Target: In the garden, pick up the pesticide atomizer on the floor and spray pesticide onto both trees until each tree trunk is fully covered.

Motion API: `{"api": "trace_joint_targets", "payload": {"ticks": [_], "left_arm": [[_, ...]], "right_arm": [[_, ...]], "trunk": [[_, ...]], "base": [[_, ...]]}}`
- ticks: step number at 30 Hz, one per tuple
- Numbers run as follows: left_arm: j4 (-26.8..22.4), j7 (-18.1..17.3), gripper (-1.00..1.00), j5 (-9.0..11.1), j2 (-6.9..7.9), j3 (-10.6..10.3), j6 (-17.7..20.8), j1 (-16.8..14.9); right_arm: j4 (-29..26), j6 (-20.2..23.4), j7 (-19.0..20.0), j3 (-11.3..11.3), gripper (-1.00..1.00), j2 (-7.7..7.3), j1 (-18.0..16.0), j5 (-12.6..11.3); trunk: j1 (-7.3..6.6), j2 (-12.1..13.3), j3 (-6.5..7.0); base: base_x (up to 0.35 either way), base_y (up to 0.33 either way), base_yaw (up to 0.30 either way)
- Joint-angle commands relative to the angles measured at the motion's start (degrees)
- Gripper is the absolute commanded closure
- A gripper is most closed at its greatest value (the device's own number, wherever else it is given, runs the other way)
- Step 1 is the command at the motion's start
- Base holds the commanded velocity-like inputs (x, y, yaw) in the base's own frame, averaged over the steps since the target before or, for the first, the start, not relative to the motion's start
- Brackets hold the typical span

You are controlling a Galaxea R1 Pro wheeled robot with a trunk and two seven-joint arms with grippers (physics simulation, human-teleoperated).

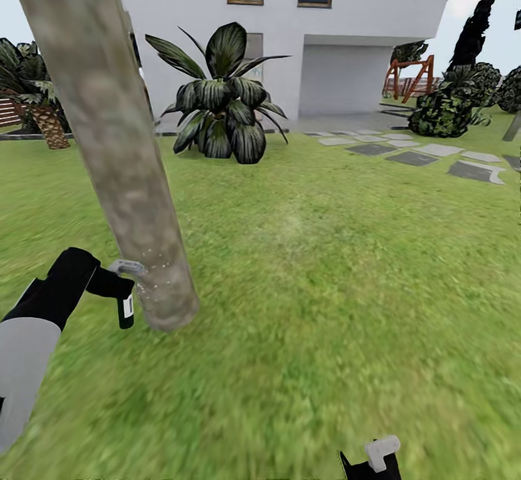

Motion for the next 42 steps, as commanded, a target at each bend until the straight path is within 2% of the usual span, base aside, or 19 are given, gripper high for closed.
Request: {"api": "trace_joint_targets", "payload": {"ticks": [1,9,18,27,33,42], "left_arm": [[-0.1,-0.5,1.0,-0.5,-0.01,0.0,0.2,0.0],[0.0,-0.5,1.0,-0.4,-0.08,0.0,0.2,0.0],[0.7,-0.5,1.0,-0.5,-0.08,0.0,0.2,0.0],[0.7,-0.5,1.0,-0.5,-0.08,0.0,0.2,0.0],[0.7,-0.5,1.0,-0.5,-0.08,0.0,0.2,0.0],[0.6,-0.5,1.0,-0.5,-0.16,-0.1,0.2,0.0]], "right_arm": [[0.0,-0.1,0.5,-0.5,-1.0,-0.01,0.0,0.1],[0.0,-0.1,0.5,-0.5,-1.0,0.06,0.0,0.1],[0.0,-0.1,0.5,-0.5,-1.0,0.17,0.0,0.1],[0.0,-0.1,0.5,-0.5,-1.0,0.17,0.0,0.1],[0.0,-0.2,0.5,-0.5,-1.0,0.17,0.0,0.1],[0.0,-0.1,0.5,-0.5,-1.0,0.17,0.0,0.1]], "trunk": [[-0.02,0.0,-0.05],[-0.02,0.0,-0.05],[-0.02,0.0,-0.05],[-0.02,0.0,-0.05],[-0.02,0.0,-0.05],[-0.02,0.0,-0.05]], "base": [[-0.083,-0.28,0.0],[-0.026,-0.28,0.06],[0.009,-0.281,0.268],[0.168,-0.245,0.274],[0.206,-0.212,0.041],[0.017,-0.273,0.0]]}}
